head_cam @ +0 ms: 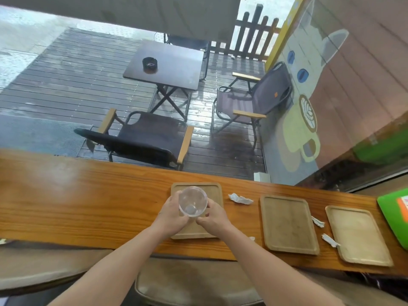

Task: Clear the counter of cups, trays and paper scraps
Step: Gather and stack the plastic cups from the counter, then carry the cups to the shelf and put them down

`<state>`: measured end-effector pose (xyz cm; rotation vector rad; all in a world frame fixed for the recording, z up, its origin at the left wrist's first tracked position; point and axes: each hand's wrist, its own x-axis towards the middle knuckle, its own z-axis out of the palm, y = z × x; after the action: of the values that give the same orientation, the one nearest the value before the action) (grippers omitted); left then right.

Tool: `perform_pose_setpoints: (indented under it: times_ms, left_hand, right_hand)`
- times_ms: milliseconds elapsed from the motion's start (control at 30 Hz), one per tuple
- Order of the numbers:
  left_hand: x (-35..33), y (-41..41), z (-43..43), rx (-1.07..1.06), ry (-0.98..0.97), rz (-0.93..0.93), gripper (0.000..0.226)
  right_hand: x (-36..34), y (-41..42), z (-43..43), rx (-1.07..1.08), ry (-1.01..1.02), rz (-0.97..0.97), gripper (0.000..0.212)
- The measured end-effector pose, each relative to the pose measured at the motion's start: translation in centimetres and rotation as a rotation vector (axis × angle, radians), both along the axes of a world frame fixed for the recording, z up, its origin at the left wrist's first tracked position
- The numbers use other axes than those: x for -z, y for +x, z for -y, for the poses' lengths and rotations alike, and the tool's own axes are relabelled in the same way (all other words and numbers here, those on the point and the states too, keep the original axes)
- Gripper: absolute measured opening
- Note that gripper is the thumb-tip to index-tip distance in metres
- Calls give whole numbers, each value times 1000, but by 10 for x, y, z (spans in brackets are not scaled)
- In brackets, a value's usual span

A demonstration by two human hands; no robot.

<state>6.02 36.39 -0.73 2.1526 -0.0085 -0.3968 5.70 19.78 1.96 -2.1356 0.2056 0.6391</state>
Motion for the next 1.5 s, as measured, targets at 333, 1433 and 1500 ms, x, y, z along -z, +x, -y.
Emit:
perform_pose_setpoints:
  times_ms: [333,1433,1500]
  left_hand:
    - [18,10,-9,62,-9,1,72]
    - [-143,-69,328,739,-325,218,65]
    - [-147,-92,357,797,-328,221,64]
  right_hand:
    - [24,3,2,123,43,4,74]
    - [-129,-176,292,859,310,390,82]
    - [-135,-207,313,909,316,400,89]
